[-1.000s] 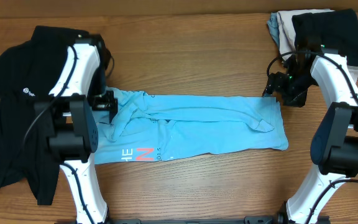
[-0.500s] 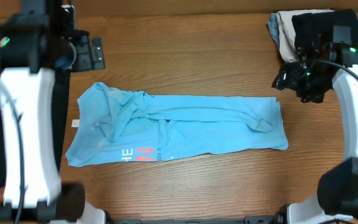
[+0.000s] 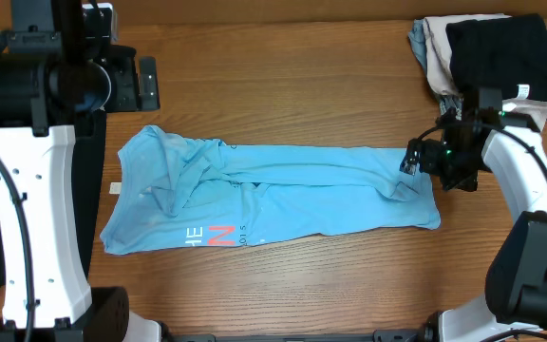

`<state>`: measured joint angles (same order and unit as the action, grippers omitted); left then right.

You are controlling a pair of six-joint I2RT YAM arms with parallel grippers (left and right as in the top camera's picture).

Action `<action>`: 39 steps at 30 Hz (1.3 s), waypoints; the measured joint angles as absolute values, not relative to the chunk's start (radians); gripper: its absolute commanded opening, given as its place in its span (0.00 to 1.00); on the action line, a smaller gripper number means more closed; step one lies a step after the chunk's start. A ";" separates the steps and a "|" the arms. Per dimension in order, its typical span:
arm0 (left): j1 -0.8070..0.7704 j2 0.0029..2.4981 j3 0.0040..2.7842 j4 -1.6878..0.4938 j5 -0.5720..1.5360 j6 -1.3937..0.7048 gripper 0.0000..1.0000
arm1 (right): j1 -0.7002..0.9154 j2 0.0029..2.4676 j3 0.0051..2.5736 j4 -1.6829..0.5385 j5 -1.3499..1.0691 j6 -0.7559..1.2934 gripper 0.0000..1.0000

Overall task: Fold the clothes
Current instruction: 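Fold the shirt's right end leftward with the right gripper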

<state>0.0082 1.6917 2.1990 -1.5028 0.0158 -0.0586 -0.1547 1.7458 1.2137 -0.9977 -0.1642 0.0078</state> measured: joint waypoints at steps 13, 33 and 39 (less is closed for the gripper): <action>0.008 1.759 2.198 -1.512 0.016 -0.051 1.00 | -0.155 1.746 1.041 -0.797 -0.096 -0.004 0.88; 0.008 1.761 2.198 -1.518 0.016 -0.051 1.00 | -0.176 1.739 0.947 -0.666 -0.106 0.090 0.09; 0.008 1.761 2.198 -1.518 0.016 -0.051 1.00 | -0.272 1.740 1.000 -0.773 -0.165 0.102 0.05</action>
